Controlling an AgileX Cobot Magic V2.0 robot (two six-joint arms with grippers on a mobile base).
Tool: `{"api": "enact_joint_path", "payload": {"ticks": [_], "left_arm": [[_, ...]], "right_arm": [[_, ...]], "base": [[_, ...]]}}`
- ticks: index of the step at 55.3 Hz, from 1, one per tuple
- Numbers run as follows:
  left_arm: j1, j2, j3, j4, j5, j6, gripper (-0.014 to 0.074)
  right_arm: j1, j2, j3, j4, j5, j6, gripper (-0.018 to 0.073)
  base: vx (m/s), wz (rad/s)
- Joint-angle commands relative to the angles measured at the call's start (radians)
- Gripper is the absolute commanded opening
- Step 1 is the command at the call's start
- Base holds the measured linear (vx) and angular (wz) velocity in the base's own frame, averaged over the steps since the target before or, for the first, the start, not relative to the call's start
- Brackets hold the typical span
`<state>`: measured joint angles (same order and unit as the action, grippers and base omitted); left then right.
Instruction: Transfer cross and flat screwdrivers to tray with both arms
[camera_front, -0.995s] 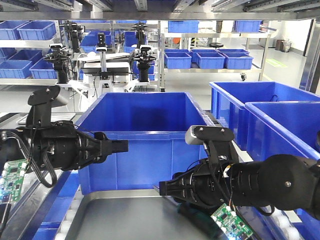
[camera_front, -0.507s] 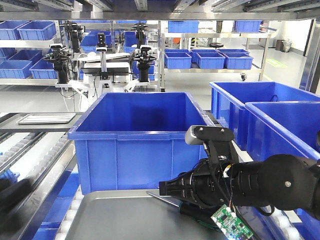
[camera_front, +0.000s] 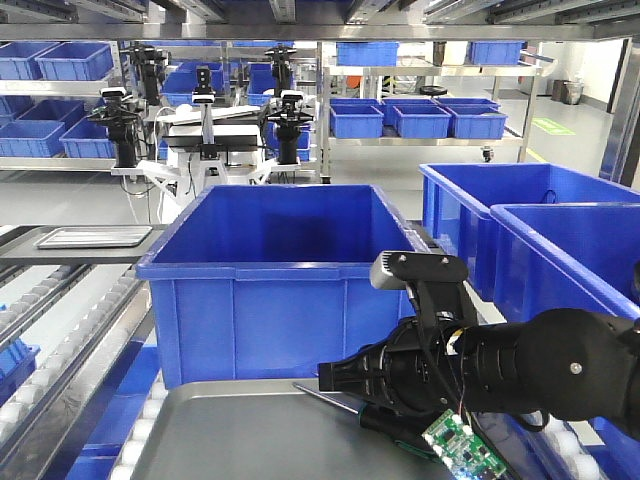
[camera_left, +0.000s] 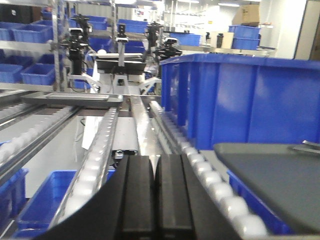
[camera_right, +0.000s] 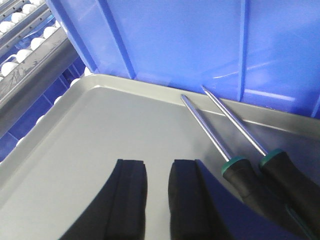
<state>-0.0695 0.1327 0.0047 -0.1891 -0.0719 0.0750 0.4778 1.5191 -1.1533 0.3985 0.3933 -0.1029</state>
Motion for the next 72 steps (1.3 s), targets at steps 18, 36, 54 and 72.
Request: {"api": "enact_joint_path", "payload": {"ticks": [18, 36, 54, 72], "left_arm": [[0.060, -0.153, -0.003, 0.063, 0.072, -0.014, -0.0006], [0.060, -0.156, -0.003, 0.063, 0.072, -0.014, -0.0006], [0.060, -0.156, -0.003, 0.063, 0.072, -0.014, -0.0006], [0.060, -0.156, -0.003, 0.062, 0.072, -0.014, -0.0006]], "right_arm": [[-0.002, -0.040, -0.033, 0.007, -0.059, -0.002, 0.0228], [-0.002, -0.040, -0.033, 0.007, -0.059, -0.002, 0.0228], [-0.004, -0.137, 0.053, -0.008, -0.077, -0.013, 0.0228], [-0.210, -0.746, 0.523, -0.128, -0.119, -0.008, 0.0228]], "base": [[0.00, 0.00], [0.00, 0.00], [0.00, 0.00], [0.00, 0.00]]}}
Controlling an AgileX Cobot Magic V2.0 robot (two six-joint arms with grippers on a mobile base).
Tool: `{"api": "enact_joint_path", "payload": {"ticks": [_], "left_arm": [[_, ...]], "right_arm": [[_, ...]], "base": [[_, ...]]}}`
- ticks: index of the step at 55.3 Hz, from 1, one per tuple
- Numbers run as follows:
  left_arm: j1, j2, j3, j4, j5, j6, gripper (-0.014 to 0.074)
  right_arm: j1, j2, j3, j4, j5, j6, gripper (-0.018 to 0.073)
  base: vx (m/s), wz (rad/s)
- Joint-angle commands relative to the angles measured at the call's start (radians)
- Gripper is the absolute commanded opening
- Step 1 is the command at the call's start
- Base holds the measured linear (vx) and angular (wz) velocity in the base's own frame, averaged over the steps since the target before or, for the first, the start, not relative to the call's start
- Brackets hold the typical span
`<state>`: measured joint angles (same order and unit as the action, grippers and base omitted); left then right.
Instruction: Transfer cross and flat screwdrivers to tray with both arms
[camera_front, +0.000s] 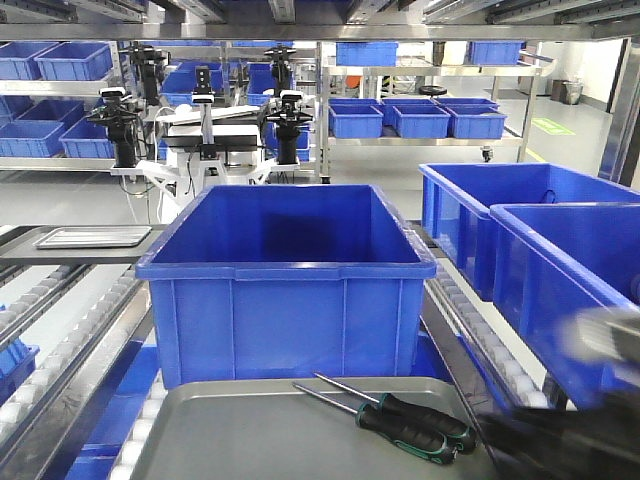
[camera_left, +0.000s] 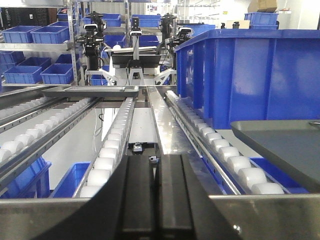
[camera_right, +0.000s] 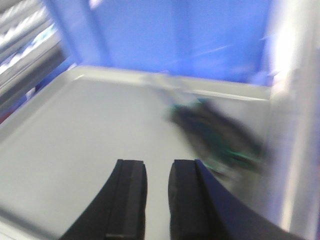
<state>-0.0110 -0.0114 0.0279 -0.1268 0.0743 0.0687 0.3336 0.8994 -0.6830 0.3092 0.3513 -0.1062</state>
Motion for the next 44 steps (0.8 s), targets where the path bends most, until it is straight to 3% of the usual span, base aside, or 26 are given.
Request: {"api": "enact_joint_path", "payload": {"ticks": [1, 9, 15, 21, 26, 30, 35, 44], "left_arm": [[0.002, -0.012, -0.026, 0.000, -0.074, -0.008, -0.0006], [0.002, -0.012, -0.026, 0.000, -0.074, -0.008, -0.0006], [0.002, -0.012, -0.026, -0.001, -0.074, -0.008, -0.0006], [0.002, -0.012, -0.026, -0.001, -0.074, -0.008, -0.0006], [0.002, -0.012, -0.026, -0.001, -0.074, -0.008, -0.0006], [0.002, -0.012, -0.026, -0.001, -0.074, -0.008, -0.0006], [0.002, -0.012, -0.026, -0.001, -0.074, -0.008, -0.0006], [0.002, -0.012, -0.026, -0.001, -0.074, -0.008, -0.0006]], "right_arm": [[-0.081, -0.169, 0.083, -0.046, -0.085, -0.004, 0.0228], [-0.208, -0.484, 0.317, -0.111, -0.191, -0.002, 0.0217], [-0.234, -0.693, 0.458, -0.225, -0.208, -0.002, 0.0158], [-0.237, -0.830, 0.577, -0.262, -0.205, 0.003, 0.0066], [-0.237, -0.907, 0.658, -0.314, -0.219, 0.095, -0.0015], [-0.237, -0.916, 0.725, -0.391, -0.264, 0.206, -0.0013], [-0.236, -0.916, 0.720, -0.500, -0.202, 0.352, -0.0012], [-0.234, -0.916, 0.721, -0.555, -0.208, 0.378, -0.0011]], "base": [[0.00, 0.00], [0.00, 0.00], [0.00, 0.00], [0.00, 0.00], [0.00, 0.00], [0.00, 0.00], [0.00, 0.00], [0.00, 0.00]]}}
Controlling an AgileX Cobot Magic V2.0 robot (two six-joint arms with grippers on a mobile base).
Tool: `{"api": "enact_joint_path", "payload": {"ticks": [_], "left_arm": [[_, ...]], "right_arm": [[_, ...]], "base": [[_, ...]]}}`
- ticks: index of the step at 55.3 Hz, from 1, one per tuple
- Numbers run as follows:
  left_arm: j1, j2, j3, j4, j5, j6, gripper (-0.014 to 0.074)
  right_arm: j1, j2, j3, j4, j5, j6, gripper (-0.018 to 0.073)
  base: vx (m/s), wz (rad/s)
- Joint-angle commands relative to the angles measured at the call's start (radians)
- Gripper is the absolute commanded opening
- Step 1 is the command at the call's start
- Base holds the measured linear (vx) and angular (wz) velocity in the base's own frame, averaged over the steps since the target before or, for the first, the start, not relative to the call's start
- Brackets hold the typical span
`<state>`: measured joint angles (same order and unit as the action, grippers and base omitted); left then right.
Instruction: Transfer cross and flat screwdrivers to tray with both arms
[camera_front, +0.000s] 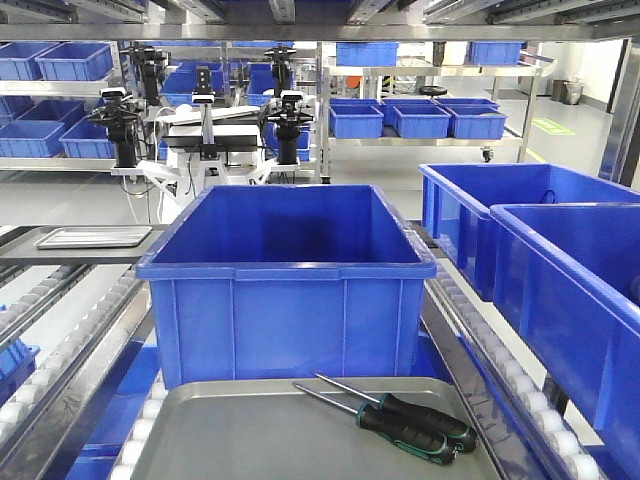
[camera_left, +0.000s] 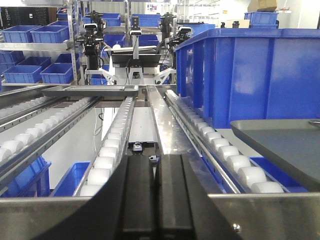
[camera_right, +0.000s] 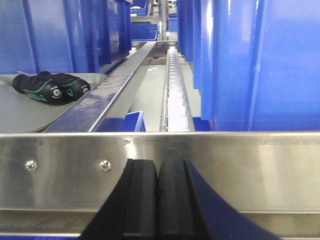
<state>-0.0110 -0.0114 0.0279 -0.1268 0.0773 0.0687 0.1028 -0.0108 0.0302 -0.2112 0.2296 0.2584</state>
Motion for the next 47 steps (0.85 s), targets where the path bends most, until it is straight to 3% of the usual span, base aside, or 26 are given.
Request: {"api": "enact_joint_path", "payload": {"ticks": [1, 47], "left_arm": [[0.002, -0.012, -0.026, -0.001, -0.077, -0.008, -0.0006], [0.002, -0.012, -0.026, -0.001, -0.077, -0.008, -0.0006]], "right_arm": [[-0.004, -0.006, 0.008, -0.034, -0.086, 0.014, -0.0011], [-0.004, -0.006, 0.008, -0.034, -0.085, 0.014, -0.0011]], "base": [[0.00, 0.00], [0.00, 0.00]]}}
